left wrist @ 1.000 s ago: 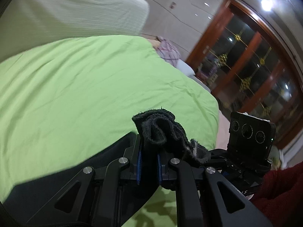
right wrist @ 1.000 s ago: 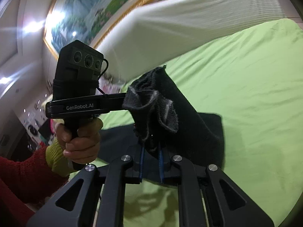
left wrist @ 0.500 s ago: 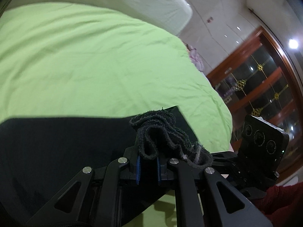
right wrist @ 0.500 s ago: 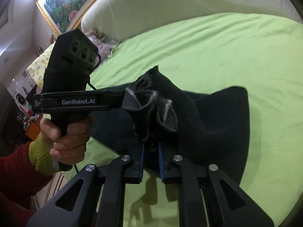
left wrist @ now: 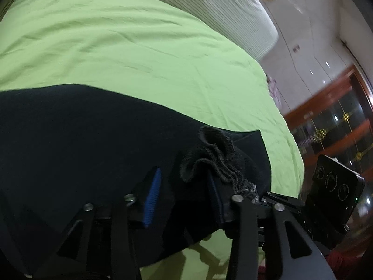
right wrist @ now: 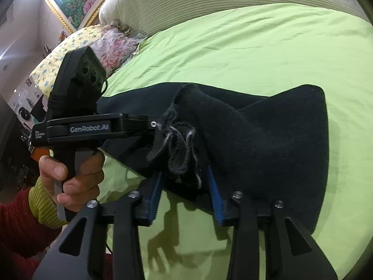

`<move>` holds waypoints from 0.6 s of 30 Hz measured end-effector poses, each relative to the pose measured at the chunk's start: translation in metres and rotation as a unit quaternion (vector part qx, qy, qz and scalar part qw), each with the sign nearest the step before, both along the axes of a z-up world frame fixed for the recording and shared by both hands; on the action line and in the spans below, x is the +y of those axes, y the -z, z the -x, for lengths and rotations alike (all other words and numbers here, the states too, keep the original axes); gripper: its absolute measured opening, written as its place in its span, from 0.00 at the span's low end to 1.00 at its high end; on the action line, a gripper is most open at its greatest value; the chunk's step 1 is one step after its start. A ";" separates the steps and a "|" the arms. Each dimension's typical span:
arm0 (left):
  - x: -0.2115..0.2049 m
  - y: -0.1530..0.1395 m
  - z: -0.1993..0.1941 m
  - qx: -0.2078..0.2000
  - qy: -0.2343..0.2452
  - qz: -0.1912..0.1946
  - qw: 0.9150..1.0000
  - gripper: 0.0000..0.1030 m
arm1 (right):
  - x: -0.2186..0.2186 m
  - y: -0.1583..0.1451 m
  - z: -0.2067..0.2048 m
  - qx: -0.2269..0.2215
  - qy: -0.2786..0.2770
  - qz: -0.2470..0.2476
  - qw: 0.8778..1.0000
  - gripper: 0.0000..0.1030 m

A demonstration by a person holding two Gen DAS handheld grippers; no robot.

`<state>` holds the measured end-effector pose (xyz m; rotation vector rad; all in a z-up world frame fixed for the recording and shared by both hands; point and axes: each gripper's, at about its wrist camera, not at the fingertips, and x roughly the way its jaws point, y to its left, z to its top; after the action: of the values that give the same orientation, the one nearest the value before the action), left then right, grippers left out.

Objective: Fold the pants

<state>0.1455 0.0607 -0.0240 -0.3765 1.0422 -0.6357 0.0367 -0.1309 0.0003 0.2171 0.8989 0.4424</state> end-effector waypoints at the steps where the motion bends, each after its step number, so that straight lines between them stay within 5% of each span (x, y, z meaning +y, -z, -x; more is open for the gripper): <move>1: 0.005 -0.003 0.005 -0.007 -0.023 -0.017 1.000 0.46 | 0.000 0.004 0.004 0.001 -0.002 -0.001 1.000 0.42; 9: 0.054 -0.018 0.032 -0.034 -0.176 -0.094 0.979 0.63 | 0.008 -0.004 0.011 -0.011 -0.019 -0.010 1.000 0.43; 13: 0.075 -0.021 0.048 -0.038 -0.246 -0.161 0.955 0.64 | 0.021 -0.010 0.007 -0.014 -0.038 -0.014 0.999 0.46; 18: 0.091 -0.022 0.067 -0.051 -0.274 -0.225 0.934 0.67 | 0.043 -0.012 -0.003 -0.013 -0.057 -0.011 0.998 0.50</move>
<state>0.0788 0.1516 -0.0023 -0.2102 0.8954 0.0905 0.0396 -0.0882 0.0124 0.1803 0.8835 0.5612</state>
